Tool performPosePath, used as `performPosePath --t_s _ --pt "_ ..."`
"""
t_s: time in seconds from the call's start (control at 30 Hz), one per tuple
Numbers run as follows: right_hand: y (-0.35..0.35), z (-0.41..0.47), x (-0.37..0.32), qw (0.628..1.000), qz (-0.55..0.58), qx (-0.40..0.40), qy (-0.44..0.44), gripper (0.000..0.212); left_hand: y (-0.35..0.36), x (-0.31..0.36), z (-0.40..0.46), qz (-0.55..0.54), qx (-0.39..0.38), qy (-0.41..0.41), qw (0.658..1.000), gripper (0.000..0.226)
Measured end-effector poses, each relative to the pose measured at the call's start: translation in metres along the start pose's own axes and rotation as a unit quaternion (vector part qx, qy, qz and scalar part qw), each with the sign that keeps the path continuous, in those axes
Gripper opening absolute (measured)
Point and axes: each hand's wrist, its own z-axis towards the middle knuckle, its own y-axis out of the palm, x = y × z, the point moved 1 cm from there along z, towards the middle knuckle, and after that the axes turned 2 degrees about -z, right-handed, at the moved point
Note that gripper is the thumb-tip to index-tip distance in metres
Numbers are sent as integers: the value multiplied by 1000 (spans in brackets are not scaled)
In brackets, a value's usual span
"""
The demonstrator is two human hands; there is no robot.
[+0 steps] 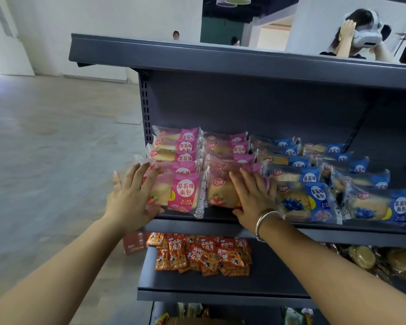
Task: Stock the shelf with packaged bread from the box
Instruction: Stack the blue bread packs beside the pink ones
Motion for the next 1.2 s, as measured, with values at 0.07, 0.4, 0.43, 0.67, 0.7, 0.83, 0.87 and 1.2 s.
performPosePath --t_s 0.07,0.4,0.43,0.67,0.7,0.83,0.87,1.2 --pt "0 -1 0 1000 0 3 1 89 -1 1 -2 5 -1 2 1000 99" --pt "5 -14 7 997 -37 74 -4 104 -5 28 3 8 42 59 997 87" --pt "4 -16 10 995 -40 90 0 107 -6 35 5 2 51 67 996 87" --pt "-7 -44 66 976 12 215 10 69 -11 118 24 -72 144 146 976 70" --pt "-10 -49 79 973 27 227 17 63 -11 133 24 -102 155 161 969 62" --pt "-13 -68 140 970 107 212 43 40 -3 201 21 -227 131 175 949 34" --pt "-11 -72 155 973 127 187 54 37 1 218 20 -243 110 183 946 29" --pt "-16 -21 181 996 85 -28 17 33 42 294 39 -86 -11 169 982 35"
